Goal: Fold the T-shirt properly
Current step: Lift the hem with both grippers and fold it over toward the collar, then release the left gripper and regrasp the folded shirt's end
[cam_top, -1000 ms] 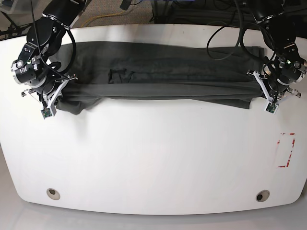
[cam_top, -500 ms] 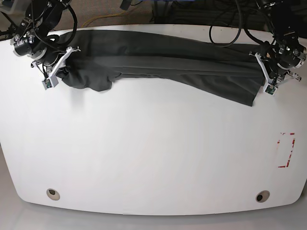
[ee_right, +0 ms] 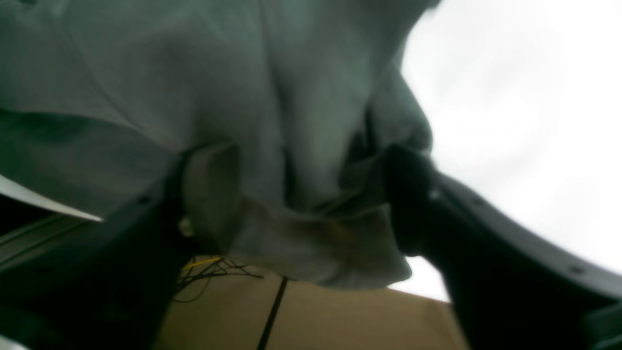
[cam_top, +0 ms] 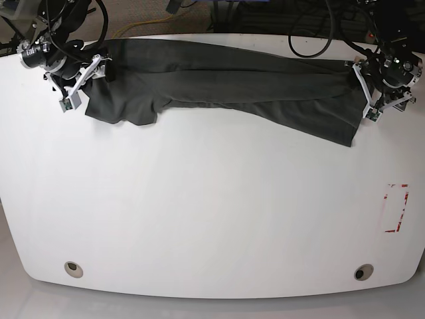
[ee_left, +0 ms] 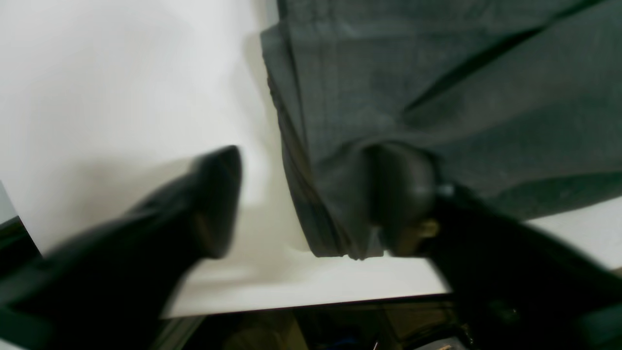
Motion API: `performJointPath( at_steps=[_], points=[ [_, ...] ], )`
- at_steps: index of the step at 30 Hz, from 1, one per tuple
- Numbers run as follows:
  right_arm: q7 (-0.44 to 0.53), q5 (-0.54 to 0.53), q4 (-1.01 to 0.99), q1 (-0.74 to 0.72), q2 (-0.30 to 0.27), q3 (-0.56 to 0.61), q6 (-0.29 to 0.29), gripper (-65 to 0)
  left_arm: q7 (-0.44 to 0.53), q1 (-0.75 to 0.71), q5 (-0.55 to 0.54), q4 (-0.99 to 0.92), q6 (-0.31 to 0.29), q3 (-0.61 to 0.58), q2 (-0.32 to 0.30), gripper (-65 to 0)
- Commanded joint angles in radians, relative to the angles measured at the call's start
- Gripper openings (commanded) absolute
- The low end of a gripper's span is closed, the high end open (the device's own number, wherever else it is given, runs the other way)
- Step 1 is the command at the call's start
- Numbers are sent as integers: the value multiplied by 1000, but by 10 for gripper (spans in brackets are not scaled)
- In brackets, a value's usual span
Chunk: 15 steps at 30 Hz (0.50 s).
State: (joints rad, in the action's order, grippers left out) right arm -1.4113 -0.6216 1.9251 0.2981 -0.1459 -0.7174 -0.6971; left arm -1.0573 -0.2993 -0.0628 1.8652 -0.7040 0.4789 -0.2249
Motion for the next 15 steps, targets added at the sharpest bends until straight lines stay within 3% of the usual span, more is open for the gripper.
performJointPath(
  at_steps=[1,6,9,15],
  points=[
    [15,-73,38,-4,-16,-57,-1,-182,10,7,-4,23,6,10,-14,-157],
    [15,-208,38,-6,-16,-89,-1,-190,9,28,-22,87,6,8,-11,-178],
    [15,-277,35,-14,-7,-81,-1,-190,9,41,-96,103,6,7,-9,-179],
    [15,-205,-8,-29,39,25,-1,-192,9,56,-91,75,6,-15,25,-181]
  ],
)
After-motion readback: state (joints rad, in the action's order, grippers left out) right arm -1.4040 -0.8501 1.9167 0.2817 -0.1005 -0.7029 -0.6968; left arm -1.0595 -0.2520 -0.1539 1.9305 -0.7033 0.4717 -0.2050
